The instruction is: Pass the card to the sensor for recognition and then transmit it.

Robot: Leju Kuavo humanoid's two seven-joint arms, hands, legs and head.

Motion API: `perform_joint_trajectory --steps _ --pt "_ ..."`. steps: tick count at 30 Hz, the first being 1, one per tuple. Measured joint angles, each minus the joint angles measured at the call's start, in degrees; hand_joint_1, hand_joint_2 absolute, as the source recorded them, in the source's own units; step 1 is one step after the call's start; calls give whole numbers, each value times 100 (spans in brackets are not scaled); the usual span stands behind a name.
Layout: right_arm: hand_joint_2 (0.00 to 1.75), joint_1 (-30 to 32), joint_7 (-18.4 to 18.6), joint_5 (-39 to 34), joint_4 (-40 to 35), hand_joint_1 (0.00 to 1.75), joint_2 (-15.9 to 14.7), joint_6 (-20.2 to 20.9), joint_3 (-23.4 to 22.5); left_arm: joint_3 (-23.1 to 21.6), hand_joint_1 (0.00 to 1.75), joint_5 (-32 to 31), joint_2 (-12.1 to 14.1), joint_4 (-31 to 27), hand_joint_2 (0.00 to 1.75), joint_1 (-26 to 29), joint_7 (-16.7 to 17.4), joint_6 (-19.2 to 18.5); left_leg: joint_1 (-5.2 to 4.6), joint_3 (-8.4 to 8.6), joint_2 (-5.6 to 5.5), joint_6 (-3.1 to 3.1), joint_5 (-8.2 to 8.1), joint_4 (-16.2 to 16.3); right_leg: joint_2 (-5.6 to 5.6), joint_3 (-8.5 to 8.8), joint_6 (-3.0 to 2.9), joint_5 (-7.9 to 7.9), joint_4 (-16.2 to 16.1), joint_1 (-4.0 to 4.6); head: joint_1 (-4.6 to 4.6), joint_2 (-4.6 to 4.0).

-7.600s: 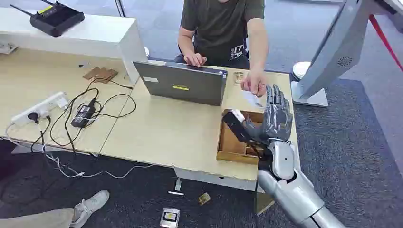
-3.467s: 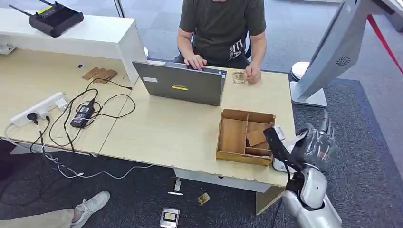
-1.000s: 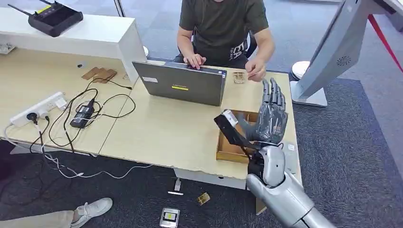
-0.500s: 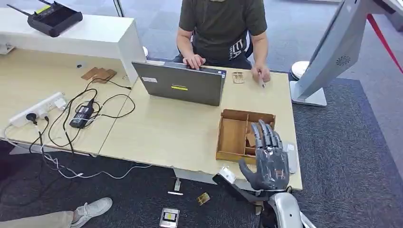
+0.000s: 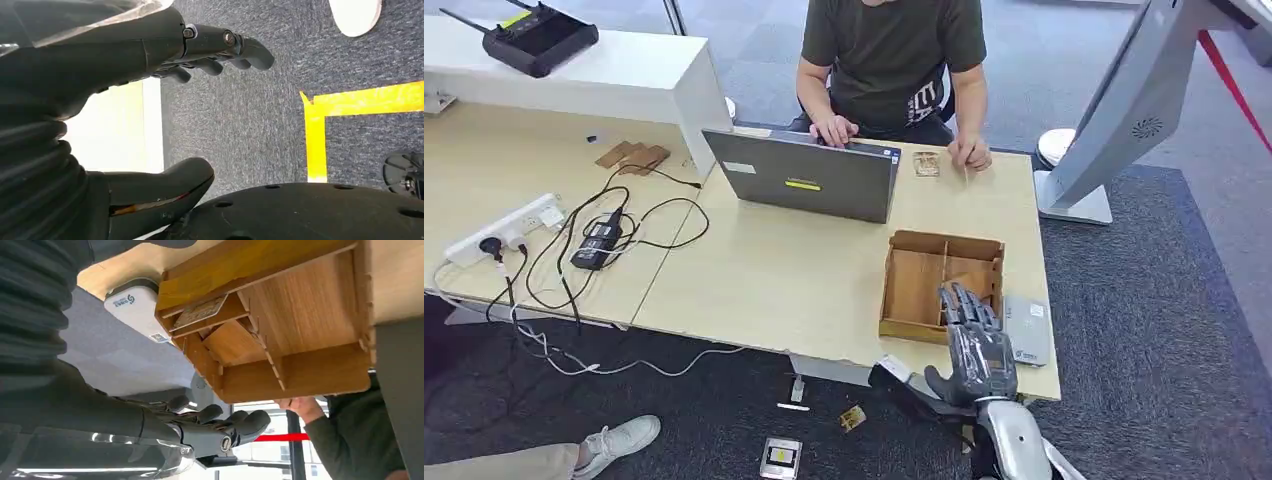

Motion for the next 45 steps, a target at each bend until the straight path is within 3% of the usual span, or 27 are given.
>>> perform_joint_trajectory --steps 12,18,28,45 --pt "175 -50 15 1314 747 0 249 -271 -109 140 0 -18 -9 0 175 -3 -6 15 1 0 0 1 -1 0 0 -2 2 -2 0 0 0 0" --pt "175 46 15 1539 944 0 337 -328 -357 212 0 -33 -9 0 175 -2 -35 -2 0 0 -1 1 -1 0 0 -1 3 -3 -1 0 2 0" --pt "175 101 15 1274 1121 0 387 -129 -614 249 0 -52 -7 0 175 -3 -42 -42 0 0 1 1 -1 0 0 -1 2 -2 0 0 0 0" --pt "175 -70 15 1305 1307 0 586 -374 -623 278 0 -63 -7 0 175 -6 -26 -55 0 0 2 1 -1 0 0 -1 3 -3 0 0 0 0"
